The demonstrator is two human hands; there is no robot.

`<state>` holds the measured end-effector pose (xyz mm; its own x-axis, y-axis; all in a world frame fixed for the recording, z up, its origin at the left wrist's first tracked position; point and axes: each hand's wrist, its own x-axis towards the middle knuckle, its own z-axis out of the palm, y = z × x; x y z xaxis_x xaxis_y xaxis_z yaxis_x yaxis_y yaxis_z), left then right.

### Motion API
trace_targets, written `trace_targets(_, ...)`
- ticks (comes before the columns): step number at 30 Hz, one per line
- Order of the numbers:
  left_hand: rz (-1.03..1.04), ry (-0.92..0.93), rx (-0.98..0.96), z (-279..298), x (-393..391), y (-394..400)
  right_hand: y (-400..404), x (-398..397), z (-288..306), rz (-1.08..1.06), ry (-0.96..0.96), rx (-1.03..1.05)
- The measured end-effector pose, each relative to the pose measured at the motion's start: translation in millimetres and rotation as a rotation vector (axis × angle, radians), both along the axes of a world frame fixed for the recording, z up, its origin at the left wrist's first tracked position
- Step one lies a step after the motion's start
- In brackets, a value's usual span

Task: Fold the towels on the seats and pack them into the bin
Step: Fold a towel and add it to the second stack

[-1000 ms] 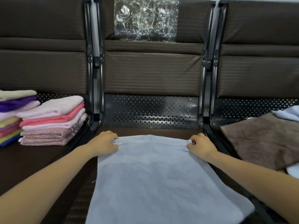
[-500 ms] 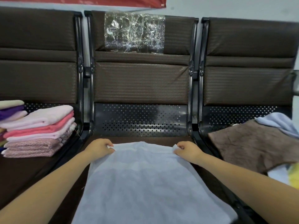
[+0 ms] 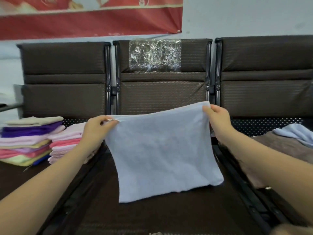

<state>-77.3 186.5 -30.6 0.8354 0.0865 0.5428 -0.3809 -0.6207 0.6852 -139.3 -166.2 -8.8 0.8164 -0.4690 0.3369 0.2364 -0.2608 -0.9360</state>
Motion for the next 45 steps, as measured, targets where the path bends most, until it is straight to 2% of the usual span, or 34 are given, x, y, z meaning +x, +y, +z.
trace_targets(3,0.034,-0.108,-0.033,40,-16,12,20,-12,38,-0.024,-0.140,-0.090)
trace_targets(7,0.048,-0.172,-0.056,75,-37,30,34,-30,64,0.020,-0.173,-0.131)
trace_targets(9,0.026,-0.204,-0.131,85,-47,37,37,-38,71,0.060,-0.176,-0.053)
trace_targets(14,-0.023,-0.222,-0.406,104,-70,40,50,-51,88,0.159,-0.129,0.336)
trace_targets(17,-0.156,-0.113,-0.568,116,-79,42,52,-52,99,0.228,-0.058,0.461)
trace_targets(19,-0.256,0.051,-0.596,121,-79,45,48,-51,106,0.268,0.027,0.475)
trace_targets(23,-0.258,0.509,-0.371,101,-63,49,32,-35,87,0.249,0.229,0.453)
trace_targets(26,-0.281,0.626,-0.319,60,-42,46,16,-10,36,0.130,0.406,0.301)
trace_targets(28,-0.270,0.645,-0.278,31,-29,35,9,2,2,0.026,0.490,0.145)
trace_targets(30,-0.165,0.656,-0.113,2,-11,20,9,7,-26,-0.018,0.612,-0.026)
trace_targets(31,-0.121,0.657,-0.072,-16,-2,12,7,13,-44,-0.017,0.668,-0.044)
trace_targets(33,-0.094,0.634,-0.037,-36,4,0,5,16,-63,0.010,0.708,0.031)
trace_targets(37,-0.001,0.635,0.151,-71,32,-17,5,38,-95,0.020,0.760,0.177)
trace_targets(41,0.046,0.584,0.113,-99,69,-18,2,66,-115,0.020,0.808,0.092)
trace_targets(45,0.068,0.538,0.206,-130,98,-15,-5,90,-141,-0.044,0.799,-0.043)
